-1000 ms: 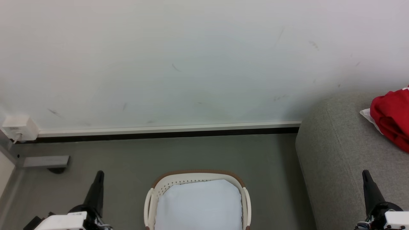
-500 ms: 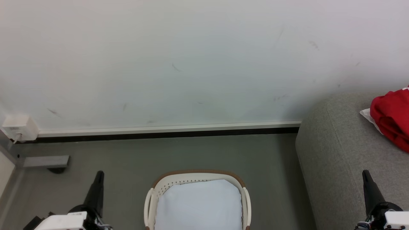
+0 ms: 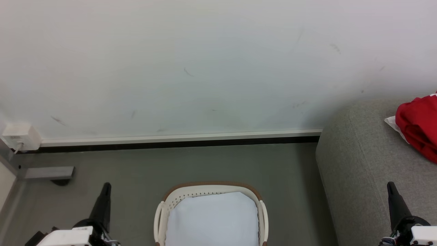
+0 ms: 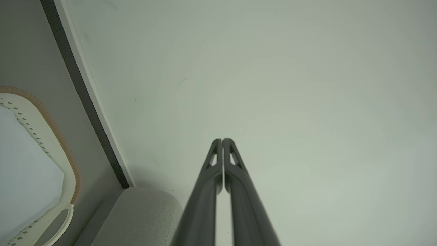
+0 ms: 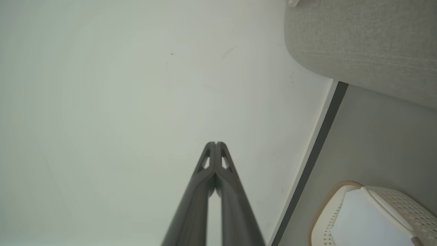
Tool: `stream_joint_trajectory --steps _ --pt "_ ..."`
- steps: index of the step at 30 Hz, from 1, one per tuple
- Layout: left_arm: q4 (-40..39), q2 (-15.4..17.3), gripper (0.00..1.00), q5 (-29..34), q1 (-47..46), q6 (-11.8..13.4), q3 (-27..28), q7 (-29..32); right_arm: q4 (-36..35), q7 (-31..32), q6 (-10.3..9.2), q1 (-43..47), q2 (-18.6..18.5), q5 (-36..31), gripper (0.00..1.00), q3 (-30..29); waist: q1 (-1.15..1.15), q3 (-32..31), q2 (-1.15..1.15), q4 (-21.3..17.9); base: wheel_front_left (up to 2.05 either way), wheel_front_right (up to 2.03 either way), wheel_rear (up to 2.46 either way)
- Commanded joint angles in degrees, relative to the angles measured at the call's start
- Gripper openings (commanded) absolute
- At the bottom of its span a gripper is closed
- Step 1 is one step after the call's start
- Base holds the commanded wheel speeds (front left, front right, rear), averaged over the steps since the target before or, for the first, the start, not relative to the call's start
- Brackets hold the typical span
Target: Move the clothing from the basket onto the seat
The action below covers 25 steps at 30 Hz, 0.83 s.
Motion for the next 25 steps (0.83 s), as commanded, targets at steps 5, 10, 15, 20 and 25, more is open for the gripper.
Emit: stream_joint_trajectory --steps 5,10,15,20,25 --pt "-0.18 0.17 0.00 -0.81 -0.46 0.08 0.10 0.22 -0.25 0.15 -0.12 -0.73 -0.46 0.09 0.00 -0.19 0.00 0.00 0.00 0.00 0.00 0.00 0.00" --pt "-0.18 0.17 0.00 -0.81 -0.46 0.07 0.10 0.22 -0.24 0.15 -0.12 -0.73 -0.46 0.09 0.00 -0.19 0.00 0.00 0.00 0.00 0.00 0.00 0.00" --pt "-0.18 0.17 0.00 -0.81 -0.46 0.07 0.10 0.22 -0.24 0.15 -0.12 -0.73 -0.46 0.09 0.00 -0.19 0.00 0.00 0.00 0.00 0.00 0.00 0.00" --pt "-0.18 0.17 0.00 -0.81 -0.46 0.07 0.10 0.22 -0.24 0.15 -0.12 -0.73 -0.46 0.09 0.00 -0.19 0.00 0.00 0.00 0.00 0.00 0.00 0.00" --pt "-0.18 0.17 0.00 -0.81 -0.46 0.07 0.10 0.21 -0.24 0.15 -0.12 -0.73 -0.46 0.09 0.00 -0.19 0.00 0.00 0.00 0.00 0.00 0.00 0.00"
